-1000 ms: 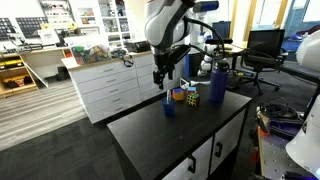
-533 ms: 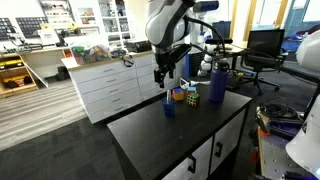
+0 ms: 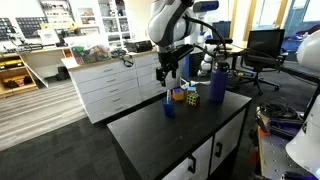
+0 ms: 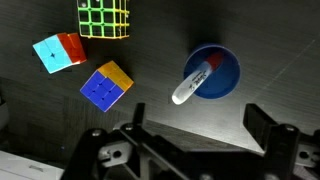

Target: Take the red marker out of the blue cup

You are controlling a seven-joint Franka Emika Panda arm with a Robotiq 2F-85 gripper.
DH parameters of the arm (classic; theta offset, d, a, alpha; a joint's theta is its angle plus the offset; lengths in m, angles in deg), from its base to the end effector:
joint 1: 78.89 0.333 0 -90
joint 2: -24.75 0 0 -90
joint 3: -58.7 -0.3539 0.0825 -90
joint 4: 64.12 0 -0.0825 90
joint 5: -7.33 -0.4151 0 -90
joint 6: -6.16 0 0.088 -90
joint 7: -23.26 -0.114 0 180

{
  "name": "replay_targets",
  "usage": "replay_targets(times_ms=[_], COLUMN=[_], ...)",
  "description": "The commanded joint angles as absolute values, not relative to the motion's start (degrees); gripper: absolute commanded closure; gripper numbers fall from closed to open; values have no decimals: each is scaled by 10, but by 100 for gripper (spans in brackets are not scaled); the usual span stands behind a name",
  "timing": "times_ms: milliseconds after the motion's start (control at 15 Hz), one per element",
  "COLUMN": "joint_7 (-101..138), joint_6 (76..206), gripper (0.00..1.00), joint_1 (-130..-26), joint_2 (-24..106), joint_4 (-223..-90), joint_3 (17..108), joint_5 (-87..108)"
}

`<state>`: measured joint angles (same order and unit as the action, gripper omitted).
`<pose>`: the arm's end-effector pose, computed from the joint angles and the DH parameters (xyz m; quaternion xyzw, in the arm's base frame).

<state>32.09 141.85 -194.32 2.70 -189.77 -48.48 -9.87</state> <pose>0.5775 -0.0611 0.3441 0.9928 -0.0812 0.0356 0.0803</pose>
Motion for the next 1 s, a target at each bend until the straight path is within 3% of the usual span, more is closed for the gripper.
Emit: replay_targets(times_ms=[0,933], joint_7=[312,345], joint_6=[1401,1432], gripper=[0,0], joint_1=[-1971,-2047], joint_2=[6,0], joint_4=[-1888,-1909], joint_3=[-499,-568], joint_5=[-129,-260])
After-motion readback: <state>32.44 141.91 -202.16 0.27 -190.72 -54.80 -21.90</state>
